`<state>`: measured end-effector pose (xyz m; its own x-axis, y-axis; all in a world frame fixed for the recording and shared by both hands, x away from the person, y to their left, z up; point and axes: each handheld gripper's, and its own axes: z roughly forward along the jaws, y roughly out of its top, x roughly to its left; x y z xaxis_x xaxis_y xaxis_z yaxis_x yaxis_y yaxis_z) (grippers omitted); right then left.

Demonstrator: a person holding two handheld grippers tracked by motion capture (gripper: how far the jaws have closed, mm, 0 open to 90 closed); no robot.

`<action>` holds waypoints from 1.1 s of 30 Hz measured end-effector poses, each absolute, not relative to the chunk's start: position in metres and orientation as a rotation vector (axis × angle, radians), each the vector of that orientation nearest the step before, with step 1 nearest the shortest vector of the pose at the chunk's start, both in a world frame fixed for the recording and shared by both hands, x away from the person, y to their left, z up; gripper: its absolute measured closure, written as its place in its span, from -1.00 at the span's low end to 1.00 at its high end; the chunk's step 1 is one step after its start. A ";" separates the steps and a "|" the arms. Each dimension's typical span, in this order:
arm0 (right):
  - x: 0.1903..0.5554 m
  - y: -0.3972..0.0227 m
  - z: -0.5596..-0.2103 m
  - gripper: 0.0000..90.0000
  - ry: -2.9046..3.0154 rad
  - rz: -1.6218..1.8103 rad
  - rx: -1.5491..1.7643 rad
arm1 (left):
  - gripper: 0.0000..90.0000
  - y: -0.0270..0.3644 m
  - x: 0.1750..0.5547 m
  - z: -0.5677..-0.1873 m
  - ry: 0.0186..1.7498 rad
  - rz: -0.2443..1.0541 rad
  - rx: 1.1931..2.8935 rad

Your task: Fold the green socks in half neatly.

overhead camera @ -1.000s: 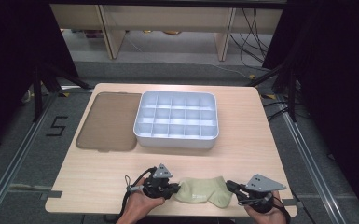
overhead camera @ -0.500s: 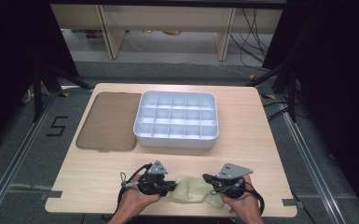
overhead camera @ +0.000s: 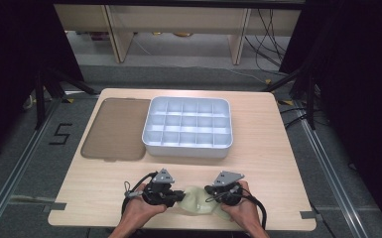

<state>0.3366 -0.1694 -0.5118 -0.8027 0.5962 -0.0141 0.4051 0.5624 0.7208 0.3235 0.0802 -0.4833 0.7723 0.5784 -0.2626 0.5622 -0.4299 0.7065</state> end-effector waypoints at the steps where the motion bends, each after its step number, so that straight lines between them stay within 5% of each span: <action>1: 0.337 -0.170 -0.512 1.00 2.536 1.072 0.813 | 0.89 0.081 0.324 -0.482 0.840 0.024 2.124; 33: 0.309 -0.173 -0.500 1.00 2.639 1.222 0.764 | 0.89 0.087 0.326 -0.467 0.837 0.044 2.076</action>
<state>0.3091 -0.1731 -0.4996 -0.8624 0.4985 0.0879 0.3895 0.5426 0.7442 0.3259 0.0869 -0.4670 0.7732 0.5768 -0.2635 0.5457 -0.3935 0.7399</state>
